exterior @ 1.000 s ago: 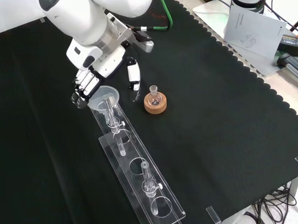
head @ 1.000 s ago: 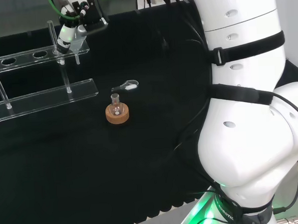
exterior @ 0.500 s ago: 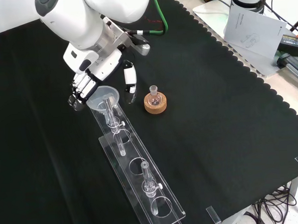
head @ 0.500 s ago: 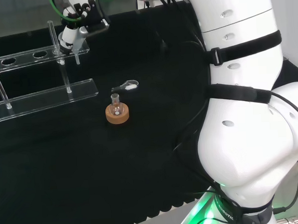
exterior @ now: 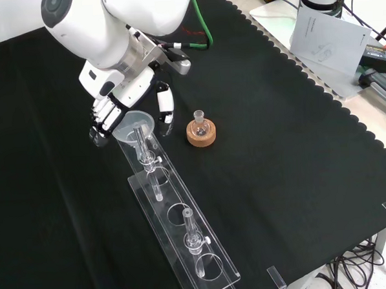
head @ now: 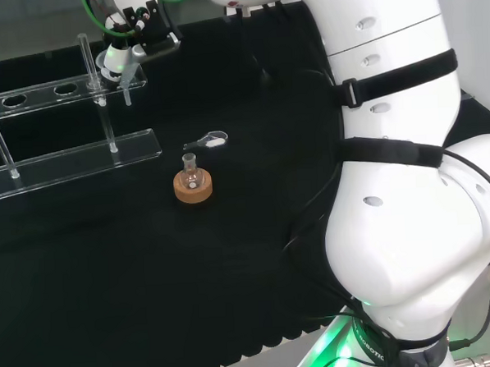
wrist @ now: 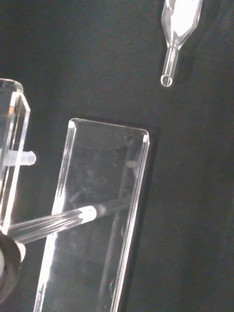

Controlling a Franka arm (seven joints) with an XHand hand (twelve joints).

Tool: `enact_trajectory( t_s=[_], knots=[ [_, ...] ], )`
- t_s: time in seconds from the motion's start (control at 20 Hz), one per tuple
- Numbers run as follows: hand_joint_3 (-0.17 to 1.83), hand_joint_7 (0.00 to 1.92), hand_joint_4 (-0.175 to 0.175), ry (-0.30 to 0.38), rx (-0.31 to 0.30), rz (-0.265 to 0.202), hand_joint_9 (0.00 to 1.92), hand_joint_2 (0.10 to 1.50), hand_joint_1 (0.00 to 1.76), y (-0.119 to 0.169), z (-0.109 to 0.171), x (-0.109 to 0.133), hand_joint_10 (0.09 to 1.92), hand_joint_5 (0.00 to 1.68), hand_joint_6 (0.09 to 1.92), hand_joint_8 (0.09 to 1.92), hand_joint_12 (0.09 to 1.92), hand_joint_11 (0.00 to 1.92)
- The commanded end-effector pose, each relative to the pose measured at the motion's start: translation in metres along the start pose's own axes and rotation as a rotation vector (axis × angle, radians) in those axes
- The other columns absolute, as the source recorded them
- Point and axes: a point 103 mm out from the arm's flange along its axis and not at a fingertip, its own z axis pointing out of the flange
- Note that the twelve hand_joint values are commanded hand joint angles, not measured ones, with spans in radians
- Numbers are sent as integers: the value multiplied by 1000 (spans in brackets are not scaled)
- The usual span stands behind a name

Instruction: Pick up the funnel from the transparent funnel stand.

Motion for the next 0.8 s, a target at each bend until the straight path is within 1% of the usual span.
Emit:
enact_trajectory(
  t_s=[0.05, 0.15, 0.25, 0.35, 0.45, 0.5, 0.65, 0.7, 0.8],
  knots=[
    [402, 0, -39, -13, 0, 5, 201, 692, 704, 1, 5, 1, 816, 152, 87, 561, 1480, 270],
    [409, 0, -41, -15, -9, 7, 224, 691, 703, 1, 4, 1, 806, 170, 87, 605, 1478, 270],
    [420, 23, -45, -26, -41, 7, 274, 691, 704, 0, 3, 1, 781, 242, 87, 674, 1470, 277],
    [432, 113, -50, -42, -80, 6, 354, 699, 712, -2, 2, 1, 750, 380, 87, 727, 1449, 301],
    [443, 251, -47, -92, -145, 5, 456, 721, 727, -5, -1, 2, 707, 525, 122, 747, 1412, 342],
    [451, 329, -46, -106, -178, 5, 522, 735, 738, -6, -2, 2, 676, 583, 180, 750, 1395, 361],
    [478, 530, -42, -160, -315, 0, 713, 767, 771, -15, -9, 4, 599, 679, 501, 757, 1344, 419],
    [489, 594, -44, -171, -347, 4, 783, 774, 781, -18, -12, 4, 589, 707, 587, 767, 1327, 444],
    [504, 676, -45, -173, -365, 9, 884, 786, 795, -24, -20, 2, 592, 745, 676, 787, 1312, 476]
  ],
)
